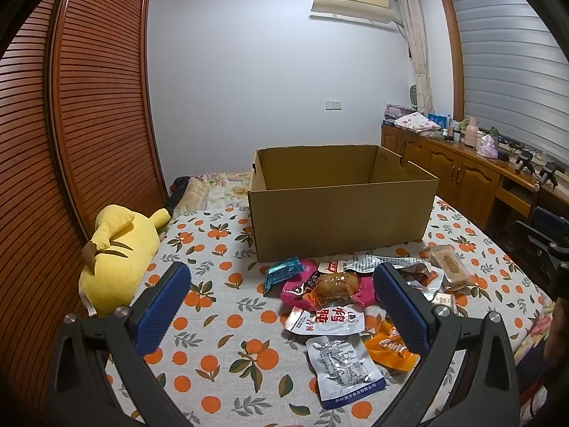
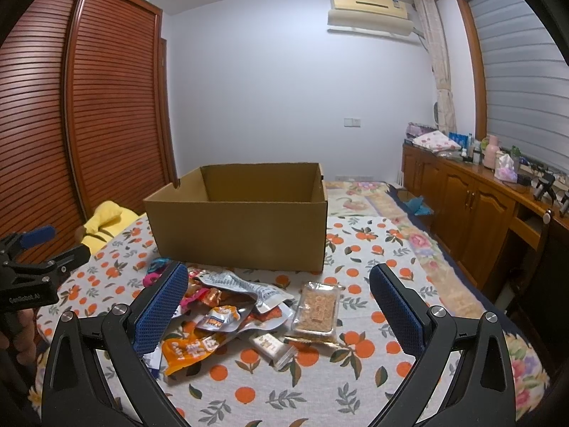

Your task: Organize snacks

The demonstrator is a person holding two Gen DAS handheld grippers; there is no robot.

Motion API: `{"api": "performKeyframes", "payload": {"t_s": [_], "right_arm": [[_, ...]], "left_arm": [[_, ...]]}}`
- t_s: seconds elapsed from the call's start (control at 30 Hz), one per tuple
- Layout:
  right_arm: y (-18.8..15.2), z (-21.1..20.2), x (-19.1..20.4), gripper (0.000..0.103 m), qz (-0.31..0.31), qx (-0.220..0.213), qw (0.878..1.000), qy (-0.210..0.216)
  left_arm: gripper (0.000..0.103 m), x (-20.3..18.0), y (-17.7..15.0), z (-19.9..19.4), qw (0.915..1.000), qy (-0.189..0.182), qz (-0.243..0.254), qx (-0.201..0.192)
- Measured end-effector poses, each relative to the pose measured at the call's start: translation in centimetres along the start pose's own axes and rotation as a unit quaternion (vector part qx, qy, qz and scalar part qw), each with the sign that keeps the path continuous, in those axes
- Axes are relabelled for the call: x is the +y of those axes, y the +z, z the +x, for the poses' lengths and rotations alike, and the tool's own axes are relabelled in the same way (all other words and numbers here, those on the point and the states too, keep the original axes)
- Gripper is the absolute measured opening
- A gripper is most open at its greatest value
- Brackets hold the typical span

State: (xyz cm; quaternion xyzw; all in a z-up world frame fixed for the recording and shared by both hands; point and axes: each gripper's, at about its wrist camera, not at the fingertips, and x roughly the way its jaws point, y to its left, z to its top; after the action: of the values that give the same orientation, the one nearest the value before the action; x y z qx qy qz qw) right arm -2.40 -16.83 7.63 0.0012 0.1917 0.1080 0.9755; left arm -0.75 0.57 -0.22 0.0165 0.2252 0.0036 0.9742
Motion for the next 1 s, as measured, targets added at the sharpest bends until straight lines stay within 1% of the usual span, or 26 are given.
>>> {"api": "performKeyframes", "payload": {"t_s": [1.0], "right_arm": [[0.13, -0.22, -0.40, 0.103, 0.002, -0.003, 1.000, -0.001]], "left_arm": [[0.103, -0.27, 0.51, -0.57, 1.0000, -0.001, 0.001, 0.001]]}}
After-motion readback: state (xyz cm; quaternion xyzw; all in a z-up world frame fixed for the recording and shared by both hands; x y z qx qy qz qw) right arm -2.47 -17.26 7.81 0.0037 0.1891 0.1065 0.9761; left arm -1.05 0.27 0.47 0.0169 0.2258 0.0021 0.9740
